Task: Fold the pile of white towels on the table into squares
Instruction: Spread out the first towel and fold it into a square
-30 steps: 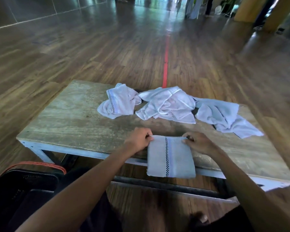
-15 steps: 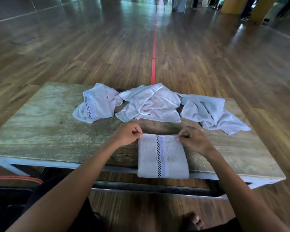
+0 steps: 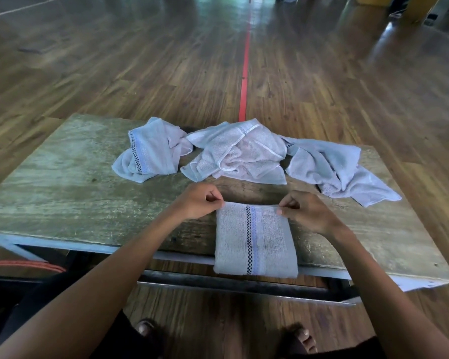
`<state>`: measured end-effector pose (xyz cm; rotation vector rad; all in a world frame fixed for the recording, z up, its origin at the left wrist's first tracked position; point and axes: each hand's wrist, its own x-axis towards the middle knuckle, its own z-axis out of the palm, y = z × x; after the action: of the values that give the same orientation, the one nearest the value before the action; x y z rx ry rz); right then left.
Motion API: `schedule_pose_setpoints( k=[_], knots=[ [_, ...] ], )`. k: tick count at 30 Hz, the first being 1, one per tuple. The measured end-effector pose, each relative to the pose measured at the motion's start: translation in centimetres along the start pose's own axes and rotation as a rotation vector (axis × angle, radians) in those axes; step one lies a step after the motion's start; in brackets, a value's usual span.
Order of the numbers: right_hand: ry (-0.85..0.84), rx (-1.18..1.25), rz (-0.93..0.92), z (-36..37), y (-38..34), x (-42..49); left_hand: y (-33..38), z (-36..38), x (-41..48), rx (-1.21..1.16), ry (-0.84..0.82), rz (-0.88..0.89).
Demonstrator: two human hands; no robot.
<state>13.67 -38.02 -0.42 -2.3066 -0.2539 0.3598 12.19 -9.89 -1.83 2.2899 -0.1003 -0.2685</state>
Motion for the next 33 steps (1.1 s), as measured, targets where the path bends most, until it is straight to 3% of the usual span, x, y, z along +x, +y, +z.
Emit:
schedule_pose_setpoints(
  k=[16,21,26,31,33],
  knots=[
    [0.080,-0.044,-0.047,0.8,0.4,1.4,-0.5,0.5,0.0,-0.029,0.044,0.040],
    [0.092,-0.048,-0.040,1.2,0.6,2.2,-0.1,1.1,0.6,-0.014,0.153,0.018],
    [0.258,-0.225,-0.037,1.8,0.0,3.3,0.7,1.4,1.6,0.030,0.294,0.008],
    [0.441,-0.379,-0.153,1.2,-3.7,1.3,0.1,1.3,1.4,0.051,0.290,-0.019],
    [0.349,-0.493,-0.152,1.8,-5.7,-0.8,-0.1,0.9,0.8,0.018,0.311,-0.041]
  ],
)
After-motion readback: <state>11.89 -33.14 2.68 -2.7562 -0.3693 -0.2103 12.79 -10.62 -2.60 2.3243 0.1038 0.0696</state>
